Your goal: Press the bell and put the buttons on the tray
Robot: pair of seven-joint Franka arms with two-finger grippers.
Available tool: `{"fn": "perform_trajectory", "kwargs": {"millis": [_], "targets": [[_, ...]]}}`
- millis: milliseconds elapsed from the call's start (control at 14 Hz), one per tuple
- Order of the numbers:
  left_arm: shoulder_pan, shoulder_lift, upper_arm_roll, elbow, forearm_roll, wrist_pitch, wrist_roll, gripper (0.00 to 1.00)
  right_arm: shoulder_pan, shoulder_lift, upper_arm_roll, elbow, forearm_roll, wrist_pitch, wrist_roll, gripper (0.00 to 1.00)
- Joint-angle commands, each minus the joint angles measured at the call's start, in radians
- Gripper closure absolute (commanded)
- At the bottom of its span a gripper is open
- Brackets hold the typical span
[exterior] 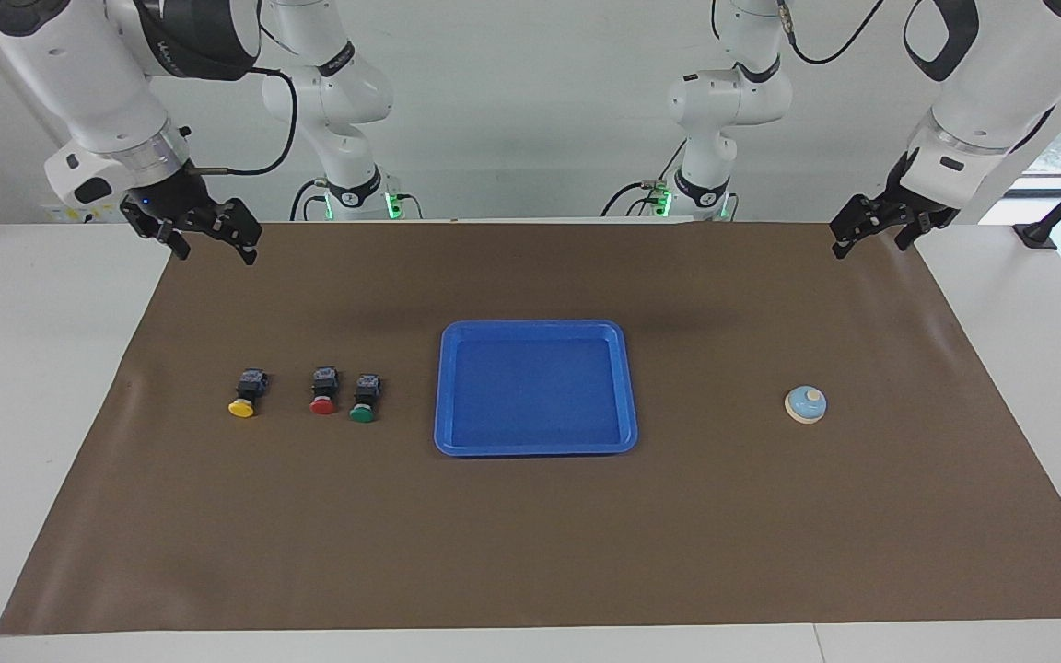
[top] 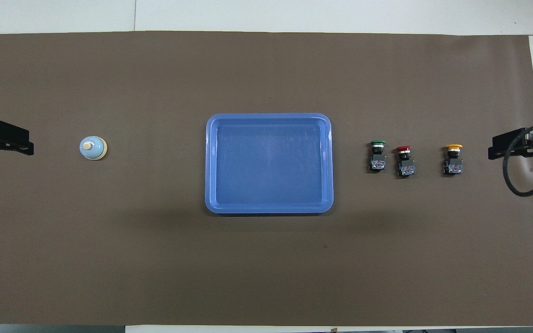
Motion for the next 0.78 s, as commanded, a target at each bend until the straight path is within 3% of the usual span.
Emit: {"fn": "perform_trajectory", "kwargs": {"millis": [0,427,499,570,641,712], "targets": [[-0.011,-0.009,0.006,-0.002,-0.004,0.012,0.003,0.0,-0.009,-0.008,0.007,0.0,-0.013,-0.015,-0.024,0.0],[-0.006,-0.011,0.007,-0.002,-0.004,0.012,-0.011,0.0,-0.011,-0.008,0.007,0.0,-0.013,-0.015,-0.024,0.0],[0.003,-0.012,0.007,-0.013,-0.002,0.037,-0.009,0.25,-0.011,-0.008,0.007,0.0,-0.013,-0.015,-0.024,0.0],[0.015,-0.022,0.007,-0.046,-0.002,0.094,-0.008,0.82,-0.011,-0.008,0.007,0.0,-0.013,-0.015,-0.024,0.0],[0.028,-0.04,0.007,-0.106,-0.004,0.152,-0.012,1.0,-0.009,-0.008,0.007,0.0,-0.013,-0.015,-0.024,0.0],[0.029,-0.046,0.006,-0.161,-0.002,0.22,0.0,1.0,-0.011,-0.008,0.007,0.0,-0.013,-0.015,-0.024,0.0]]}}
